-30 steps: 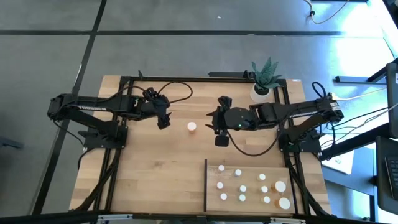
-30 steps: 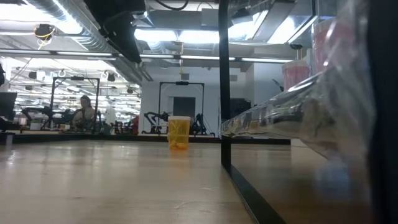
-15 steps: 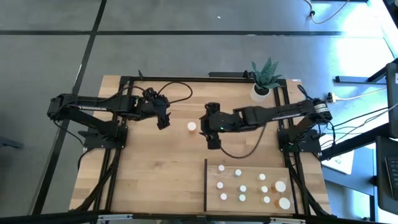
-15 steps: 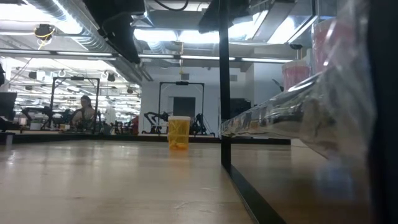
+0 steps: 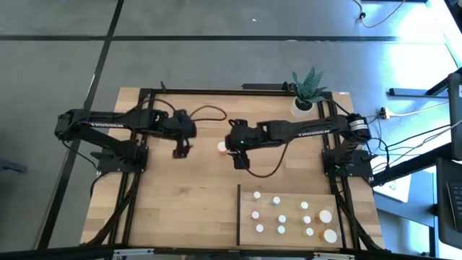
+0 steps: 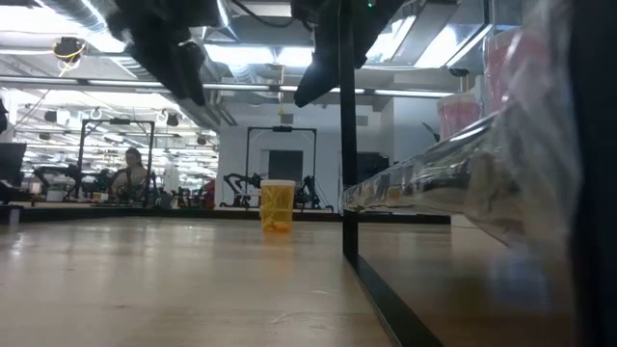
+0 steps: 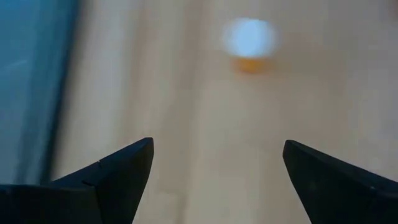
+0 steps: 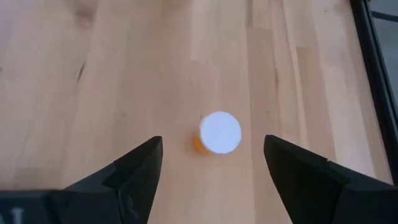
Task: Pick and place medicine bottles onto shelf by color
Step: Put the orange pill bottle on the shelf aligned with the other orange pill bottle
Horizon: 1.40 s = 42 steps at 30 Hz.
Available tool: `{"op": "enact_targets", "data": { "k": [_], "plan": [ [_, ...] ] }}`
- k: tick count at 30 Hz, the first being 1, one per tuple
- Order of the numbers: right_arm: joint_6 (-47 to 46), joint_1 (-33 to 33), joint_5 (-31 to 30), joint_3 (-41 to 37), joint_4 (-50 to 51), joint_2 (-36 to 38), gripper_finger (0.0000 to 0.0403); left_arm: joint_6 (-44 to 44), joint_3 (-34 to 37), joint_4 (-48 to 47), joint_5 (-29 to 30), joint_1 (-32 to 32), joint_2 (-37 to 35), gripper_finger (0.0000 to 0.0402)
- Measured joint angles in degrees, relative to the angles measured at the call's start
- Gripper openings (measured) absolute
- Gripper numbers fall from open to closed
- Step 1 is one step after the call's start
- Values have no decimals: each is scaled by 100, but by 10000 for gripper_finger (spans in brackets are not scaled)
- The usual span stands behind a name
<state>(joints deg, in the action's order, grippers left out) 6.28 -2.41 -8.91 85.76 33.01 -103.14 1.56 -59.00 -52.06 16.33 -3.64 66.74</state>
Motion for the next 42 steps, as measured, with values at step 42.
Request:
{"op": "enact_targets", "data": {
  "k": [42],
  "plan": [
    [-234, 21, -2, 0, -452, -30, 283, 914, 0, -105, -392, -262, -2, 352]
  ]
}}
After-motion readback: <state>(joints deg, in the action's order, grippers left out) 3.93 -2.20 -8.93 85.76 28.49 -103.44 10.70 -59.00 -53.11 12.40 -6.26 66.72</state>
